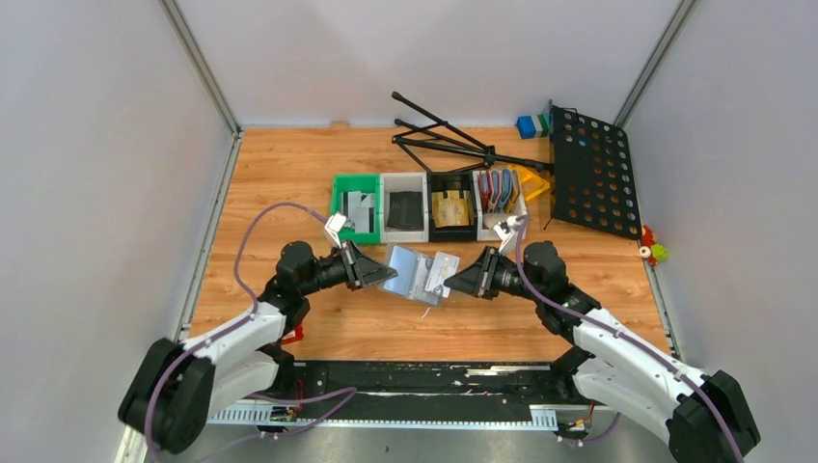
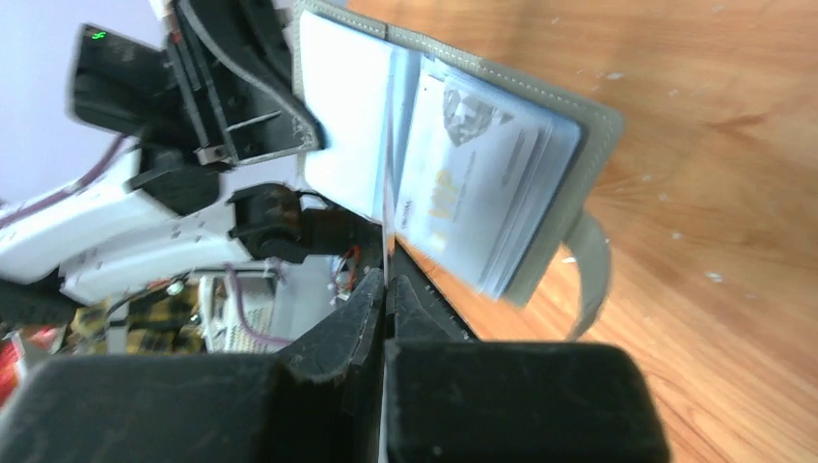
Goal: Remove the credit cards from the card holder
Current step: Remove the credit card from the card holder, then place the credit card in the storage box.
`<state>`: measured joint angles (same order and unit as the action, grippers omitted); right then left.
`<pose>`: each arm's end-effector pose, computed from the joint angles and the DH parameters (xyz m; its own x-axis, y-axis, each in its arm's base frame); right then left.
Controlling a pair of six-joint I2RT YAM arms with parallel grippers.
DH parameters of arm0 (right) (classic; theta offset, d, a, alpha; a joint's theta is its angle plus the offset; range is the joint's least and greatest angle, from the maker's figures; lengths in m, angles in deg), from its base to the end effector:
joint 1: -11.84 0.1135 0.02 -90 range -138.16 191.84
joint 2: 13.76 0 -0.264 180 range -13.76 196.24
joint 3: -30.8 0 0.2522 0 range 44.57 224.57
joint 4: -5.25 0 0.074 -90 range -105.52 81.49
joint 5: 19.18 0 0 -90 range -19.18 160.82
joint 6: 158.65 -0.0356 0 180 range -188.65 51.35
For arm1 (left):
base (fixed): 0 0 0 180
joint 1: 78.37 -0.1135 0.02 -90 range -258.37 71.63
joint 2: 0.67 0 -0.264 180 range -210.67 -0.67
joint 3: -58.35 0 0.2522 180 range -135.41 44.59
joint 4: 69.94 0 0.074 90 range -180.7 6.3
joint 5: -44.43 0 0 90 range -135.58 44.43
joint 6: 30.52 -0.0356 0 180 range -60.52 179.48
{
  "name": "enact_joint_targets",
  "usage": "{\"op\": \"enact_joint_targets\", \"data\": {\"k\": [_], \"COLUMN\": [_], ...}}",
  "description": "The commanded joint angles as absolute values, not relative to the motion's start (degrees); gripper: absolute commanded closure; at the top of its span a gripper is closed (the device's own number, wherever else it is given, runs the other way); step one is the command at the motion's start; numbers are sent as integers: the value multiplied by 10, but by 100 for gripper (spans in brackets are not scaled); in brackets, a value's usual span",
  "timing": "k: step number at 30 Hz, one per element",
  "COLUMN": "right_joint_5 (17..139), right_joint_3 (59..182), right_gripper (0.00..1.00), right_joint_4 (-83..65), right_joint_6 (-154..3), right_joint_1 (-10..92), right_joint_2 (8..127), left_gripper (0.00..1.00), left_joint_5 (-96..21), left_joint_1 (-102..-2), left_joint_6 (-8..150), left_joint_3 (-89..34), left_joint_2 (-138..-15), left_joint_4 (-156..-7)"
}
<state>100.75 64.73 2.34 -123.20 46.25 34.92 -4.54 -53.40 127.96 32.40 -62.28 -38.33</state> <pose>0.1463 0.1217 0.2158 -0.8636 0.2641 -0.4294 -0.3077 0.3985 0.8640 0.1714 -0.1056 0.1916 -0.8720 -0.3681 -0.3228 0.2750 0.1772 -0.9450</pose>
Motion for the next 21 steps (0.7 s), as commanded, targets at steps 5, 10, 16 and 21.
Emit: {"op": "enact_joint_targets", "data": {"k": [5, 10, 16, 21], "right_joint_5": [951, 985, 980, 977], "right_joint_3": [847, 967, 1122, 1264], "right_gripper": [100, 100, 100, 100], "right_joint_4": [-139, -139, -137, -173], "right_joint_6": [-1081, -1058, -1047, -1046], "right_joint_1": [459, 461, 470, 493], "right_joint_2": [471, 620, 765, 895], "left_gripper": [83, 84, 83, 79], "left_joint_5": [-222, -219, -246, -274], "left_joint_1": [-539, -539, -539, -539], "left_joint_6": [933, 930, 938, 941], "left_joint_3": [204, 218, 244, 250], "left_joint_2": [-480, -492, -486, -489], "left_joint_4": [-976, -976, -969, -972]}}
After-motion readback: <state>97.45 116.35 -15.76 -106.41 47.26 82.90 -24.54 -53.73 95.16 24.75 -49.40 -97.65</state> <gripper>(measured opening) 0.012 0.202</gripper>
